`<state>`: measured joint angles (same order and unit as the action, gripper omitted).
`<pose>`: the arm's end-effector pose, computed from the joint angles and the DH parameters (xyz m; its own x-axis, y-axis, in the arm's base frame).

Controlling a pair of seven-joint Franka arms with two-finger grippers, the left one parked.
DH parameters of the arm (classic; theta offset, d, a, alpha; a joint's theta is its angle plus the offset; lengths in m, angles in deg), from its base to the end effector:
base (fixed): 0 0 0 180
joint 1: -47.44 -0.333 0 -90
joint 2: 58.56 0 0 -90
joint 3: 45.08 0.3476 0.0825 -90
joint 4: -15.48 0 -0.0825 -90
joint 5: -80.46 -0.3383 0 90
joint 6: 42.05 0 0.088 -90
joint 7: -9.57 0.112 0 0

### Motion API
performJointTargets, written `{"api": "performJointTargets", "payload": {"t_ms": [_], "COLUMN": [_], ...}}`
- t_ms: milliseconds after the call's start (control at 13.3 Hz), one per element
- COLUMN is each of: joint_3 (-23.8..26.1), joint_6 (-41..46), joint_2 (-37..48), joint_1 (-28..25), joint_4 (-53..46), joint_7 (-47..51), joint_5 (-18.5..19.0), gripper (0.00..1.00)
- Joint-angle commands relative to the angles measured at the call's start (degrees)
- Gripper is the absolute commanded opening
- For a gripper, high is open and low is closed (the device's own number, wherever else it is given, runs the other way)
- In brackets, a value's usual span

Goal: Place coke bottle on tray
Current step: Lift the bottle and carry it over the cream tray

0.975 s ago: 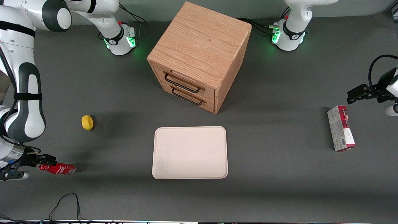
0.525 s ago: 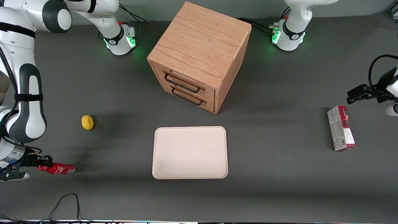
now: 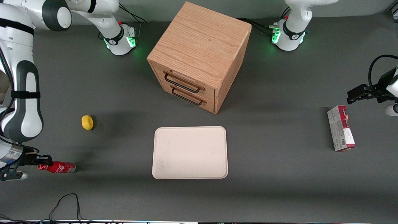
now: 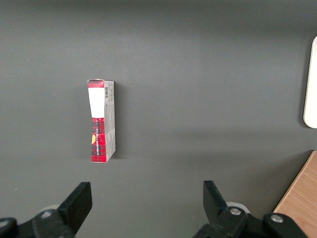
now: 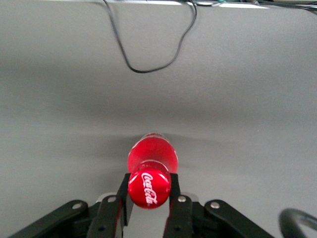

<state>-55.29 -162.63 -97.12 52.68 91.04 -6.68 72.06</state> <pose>0.7075 -0.1519 0.3940 0.9922 -0.0071 0.1244 -0.0086 -0.9999 0.0116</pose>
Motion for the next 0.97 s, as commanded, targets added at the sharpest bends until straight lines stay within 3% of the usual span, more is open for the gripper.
{"api": "performJointTargets", "payload": {"t_ms": [0,150,300,600,900], "joint_3": [-0.2,0.3,4.3,12.9,16.4], "joint_6": [12.7,23.5,27.9,27.8,20.1], "joint_2": [7.6,9.0,10.2,11.3,8.1], "joint_1": [-5.0,-8.8,-11.1,-15.3,-21.4], "joint_4": [-3.7,-10.5,-13.4,-13.2,-11.1], "joint_7": [10.0,18.6,27.4,42.8,52.0], "joint_5": [0.8,5.1,6.4,13.8,14.1], "gripper": [0.00,0.00,0.00,0.00,0.00]}}
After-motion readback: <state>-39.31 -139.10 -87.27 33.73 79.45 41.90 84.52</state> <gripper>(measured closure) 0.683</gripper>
